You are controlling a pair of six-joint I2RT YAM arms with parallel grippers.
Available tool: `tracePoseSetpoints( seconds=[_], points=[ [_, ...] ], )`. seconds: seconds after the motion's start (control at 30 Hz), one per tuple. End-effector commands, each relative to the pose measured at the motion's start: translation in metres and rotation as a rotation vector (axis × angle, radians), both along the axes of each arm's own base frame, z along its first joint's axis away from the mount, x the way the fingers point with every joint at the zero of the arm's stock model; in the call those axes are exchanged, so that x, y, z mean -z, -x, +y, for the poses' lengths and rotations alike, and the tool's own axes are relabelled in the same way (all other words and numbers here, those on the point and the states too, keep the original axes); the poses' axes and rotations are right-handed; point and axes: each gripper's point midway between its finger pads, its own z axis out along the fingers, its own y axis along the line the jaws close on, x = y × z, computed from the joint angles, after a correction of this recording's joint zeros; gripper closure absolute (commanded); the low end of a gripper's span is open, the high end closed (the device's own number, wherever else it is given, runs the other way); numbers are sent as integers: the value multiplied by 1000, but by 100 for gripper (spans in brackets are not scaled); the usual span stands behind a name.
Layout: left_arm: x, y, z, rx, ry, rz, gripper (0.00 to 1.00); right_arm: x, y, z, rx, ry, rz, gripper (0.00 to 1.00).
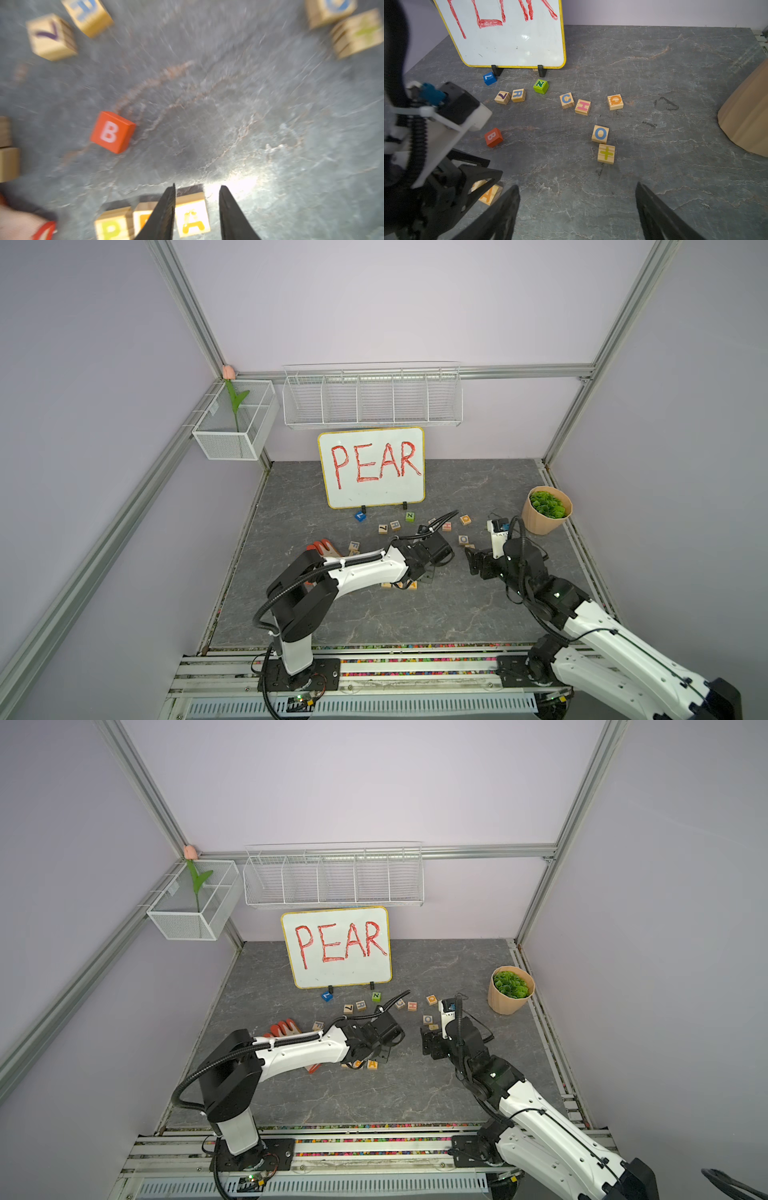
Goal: Spell the uppercase word “pear” with letter blocks
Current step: Pick up the letter block from the center of the board.
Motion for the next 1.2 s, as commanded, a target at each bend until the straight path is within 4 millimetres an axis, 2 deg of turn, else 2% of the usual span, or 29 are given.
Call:
tracePoseSetpoints(
  seconds=[0.0, 0.2, 0.4, 0.6, 0.8, 0.97, 1.17],
  points=[
    [-40, -28, 14, -41, 13, -94, 61, -15, -12, 2, 19, -1, -42, 11],
    [-53, -78, 35, -70, 43, -111, 60, -14, -29, 13, 21, 13, -24, 11],
    [-38, -119, 55, -55, -20, -80, 57, -11, -46, 24, 26, 34, -3, 11],
    [-33, -148, 43, 77, -13, -113, 45, -3, -59, 31, 25, 65, 27, 11],
    [-12, -183, 35, 101, 11, -71, 39, -1, -68, 34, 26, 90, 45, 11],
    [6, -194, 39, 97, 24, -30, 38, 0, -68, 29, 44, 101, 46, 11],
    [21, -191, 29, 145, 61, 8, 38, 2, -69, 28, 50, 97, 54, 11]
  ],
)
